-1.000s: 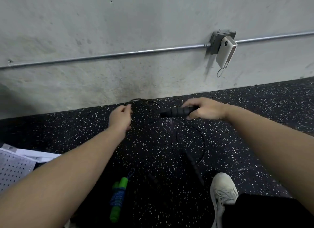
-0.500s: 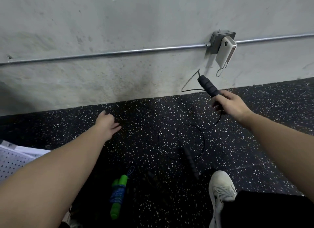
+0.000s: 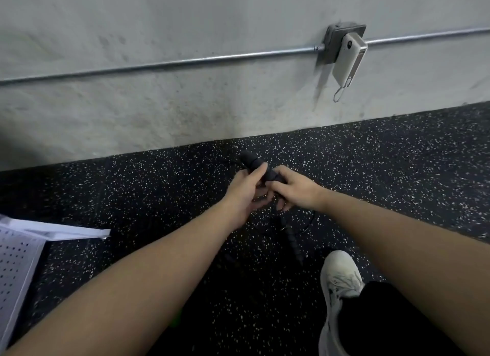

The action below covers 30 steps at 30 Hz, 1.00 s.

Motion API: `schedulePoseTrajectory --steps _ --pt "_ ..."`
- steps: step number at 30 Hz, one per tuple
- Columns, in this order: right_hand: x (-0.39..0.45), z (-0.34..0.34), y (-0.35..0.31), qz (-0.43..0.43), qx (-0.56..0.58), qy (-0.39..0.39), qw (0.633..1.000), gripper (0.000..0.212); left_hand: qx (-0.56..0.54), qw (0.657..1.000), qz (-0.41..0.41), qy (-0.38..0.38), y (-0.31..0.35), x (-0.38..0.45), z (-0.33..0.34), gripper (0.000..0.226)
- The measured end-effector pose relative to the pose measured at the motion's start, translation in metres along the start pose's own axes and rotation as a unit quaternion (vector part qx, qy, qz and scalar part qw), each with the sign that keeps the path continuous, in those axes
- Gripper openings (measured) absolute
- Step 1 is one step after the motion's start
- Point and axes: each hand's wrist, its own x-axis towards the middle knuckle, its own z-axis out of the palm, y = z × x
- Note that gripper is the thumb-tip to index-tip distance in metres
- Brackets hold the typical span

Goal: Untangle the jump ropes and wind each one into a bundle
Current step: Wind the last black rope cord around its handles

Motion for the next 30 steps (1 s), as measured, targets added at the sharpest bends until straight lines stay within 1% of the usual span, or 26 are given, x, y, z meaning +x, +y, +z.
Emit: schedulePoseTrajectory --steps 2,4,5,6,7,8,9,11,12,13,14,16,17,18,20,21,22,23,24,25,26,27,29,30 --pt "0.006 0.009 0.005 0.006 0.044 0.005 0.999 0.024 -0.019 0.997 0.028 0.064 -0.004 0.01 -0.008 0.031" --pt "0.012 0.01 0.021 0.039 0.067 0.065 0.995 0.028 -0.039 0.992 0.038 0.11 -0.003 0.019 -0.021 0.032" --pt "0.016 0.01 0.036 0.068 0.038 0.107 0.991 0.027 -0.055 0.989 0.04 0.13 -0.002 0.021 -0.027 0.03" --pt "0.02 0.009 0.055 0.106 -0.02 0.139 0.984 0.025 -0.065 0.986 0.041 0.148 -0.001 0.024 -0.034 0.027" --pt "0.023 0.008 0.075 0.15 -0.086 0.147 0.974 0.029 -0.062 0.983 0.042 0.165 0.0 0.027 -0.041 0.023" --pt "0.025 0.011 0.095 0.198 -0.132 0.127 0.963 0.039 -0.046 0.982 0.041 0.177 0.0 0.03 -0.048 0.021" --pt "0.026 0.015 0.113 0.244 -0.154 0.09 0.953 0.053 -0.032 0.982 0.037 0.181 -0.001 0.032 -0.054 0.018" --pt "0.029 0.027 0.14 0.297 -0.148 0.034 0.943 0.075 -0.022 0.985 0.023 0.169 -0.005 0.035 -0.062 0.012" --pt "0.031 0.035 0.149 0.311 -0.145 0.017 0.939 0.08 -0.015 0.987 0.014 0.158 -0.007 0.037 -0.064 0.012" --pt "0.033 0.042 0.154 0.319 -0.151 0.006 0.936 0.078 0.001 0.989 0.009 0.146 -0.01 0.038 -0.066 0.016" --pt "0.036 0.048 0.157 0.323 -0.165 0.003 0.932 0.07 0.023 0.991 0.009 0.135 -0.013 0.041 -0.067 0.022" --pt "0.039 0.054 0.156 0.331 -0.189 0.011 0.924 0.044 0.068 0.991 0.012 0.112 -0.018 0.044 -0.066 0.032" --pt "0.04 0.055 0.153 0.338 -0.189 0.014 0.922 0.036 0.081 0.991 0.009 0.102 -0.019 0.044 -0.064 0.033" --pt "0.041 0.055 0.152 0.347 -0.182 0.015 0.92 0.033 0.079 0.992 0.006 0.094 -0.019 0.044 -0.062 0.03" --pt "0.039 0.057 0.154 0.357 -0.147 0.028 0.922 0.036 0.053 0.995 -0.005 0.082 -0.016 0.038 -0.055 0.021" --pt "0.038 0.057 0.155 0.357 -0.11 0.045 0.927 0.044 0.056 0.996 -0.006 0.072 -0.013 0.035 -0.051 0.02" --pt "0.036 0.057 0.156 0.363 -0.052 0.065 0.928 0.058 0.069 0.996 -0.008 0.062 -0.012 0.032 -0.048 0.022" --pt "0.033 0.057 0.153 0.37 0.017 0.087 0.925 0.072 0.086 0.995 -0.012 0.055 -0.012 0.031 -0.046 0.025" --pt "0.029 0.055 0.144 0.367 0.084 0.11 0.92 0.08 0.102 0.994 -0.013 0.049 -0.012 0.03 -0.044 0.028" --pt "0.024 0.053 0.135 0.354 0.145 0.14 0.913 0.077 0.117 0.992 -0.016 0.047 -0.011 0.027 -0.041 0.029" --pt "0.021 0.046 0.123 0.336 0.186 0.172 0.907 0.067 0.13 0.99 -0.014 0.048 -0.007 0.023 -0.037 0.025" --pt "0.019 0.037 0.108 0.311 0.203 0.19 0.909 0.055 0.139 0.989 -0.01 0.053 -0.002 0.018 -0.033 0.022" --pt "0.011 0.018 0.074 0.24 0.225 0.203 0.922 0.035 0.125 0.99 -0.007 0.066 0.011 0.005 -0.025 0.021" --pt "0.006 0.01 0.054 0.2 0.242 0.199 0.928 0.029 0.101 0.993 -0.007 0.066 0.018 -0.002 -0.021 0.02"
